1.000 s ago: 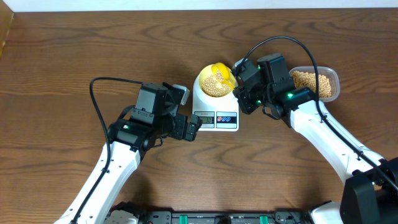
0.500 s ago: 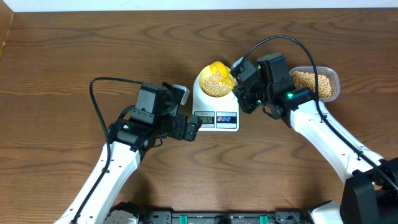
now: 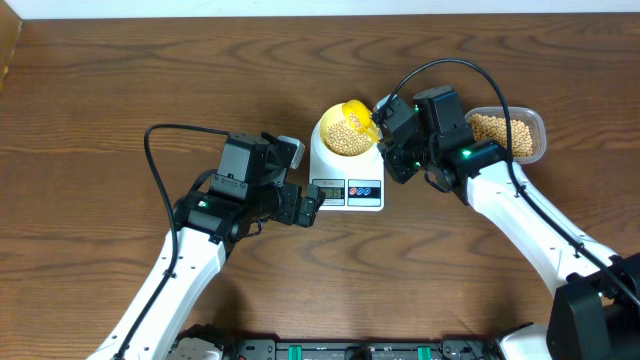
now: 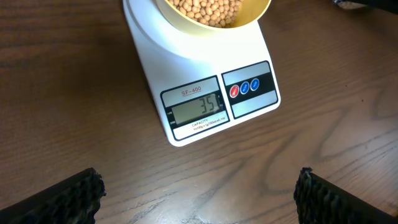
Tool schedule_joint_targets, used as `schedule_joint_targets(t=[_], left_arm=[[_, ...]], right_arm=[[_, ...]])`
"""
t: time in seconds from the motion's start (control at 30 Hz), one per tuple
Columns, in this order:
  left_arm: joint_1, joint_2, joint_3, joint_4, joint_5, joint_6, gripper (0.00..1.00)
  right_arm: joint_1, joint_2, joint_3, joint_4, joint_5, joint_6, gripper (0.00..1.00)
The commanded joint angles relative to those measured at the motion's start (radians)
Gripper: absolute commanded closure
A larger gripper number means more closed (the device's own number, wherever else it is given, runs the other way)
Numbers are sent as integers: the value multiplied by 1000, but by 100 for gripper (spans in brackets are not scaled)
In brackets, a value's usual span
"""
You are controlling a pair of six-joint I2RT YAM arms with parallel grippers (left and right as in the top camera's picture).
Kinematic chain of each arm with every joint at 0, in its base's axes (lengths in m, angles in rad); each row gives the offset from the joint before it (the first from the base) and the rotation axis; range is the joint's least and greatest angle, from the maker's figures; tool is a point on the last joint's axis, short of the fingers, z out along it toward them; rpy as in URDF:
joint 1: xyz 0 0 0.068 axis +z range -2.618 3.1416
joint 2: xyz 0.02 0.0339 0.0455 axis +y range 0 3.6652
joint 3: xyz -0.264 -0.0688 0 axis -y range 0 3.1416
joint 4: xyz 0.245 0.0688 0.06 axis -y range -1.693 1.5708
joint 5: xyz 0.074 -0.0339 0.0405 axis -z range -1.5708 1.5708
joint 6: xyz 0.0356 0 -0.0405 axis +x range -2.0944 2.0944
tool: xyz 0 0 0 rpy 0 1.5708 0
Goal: Scoop item into bowl and weigh 50g on scale
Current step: 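Tip the scoop to pour soybeans into the yellow bowl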
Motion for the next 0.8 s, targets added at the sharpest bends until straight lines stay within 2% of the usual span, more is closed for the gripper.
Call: schedule_joint_targets(t=[0.0, 0.23, 0.4, 0.57, 0.77], left_arm=[[-2, 4, 2, 1, -10, 2, 0], [-2, 4, 2, 1, -10, 3, 0], [-2, 4, 2, 1, -10, 3, 0], [-2, 4, 2, 1, -10, 3, 0], [-2, 4, 2, 1, -10, 3, 0]], right_arm=[[3, 9, 11, -3, 4, -15, 99], [5, 9, 11, -5, 3, -15, 99], [5, 9, 11, -5, 3, -113, 99], [5, 9, 11, -4, 4, -136, 99], [5, 9, 11, 2, 4, -274, 99]])
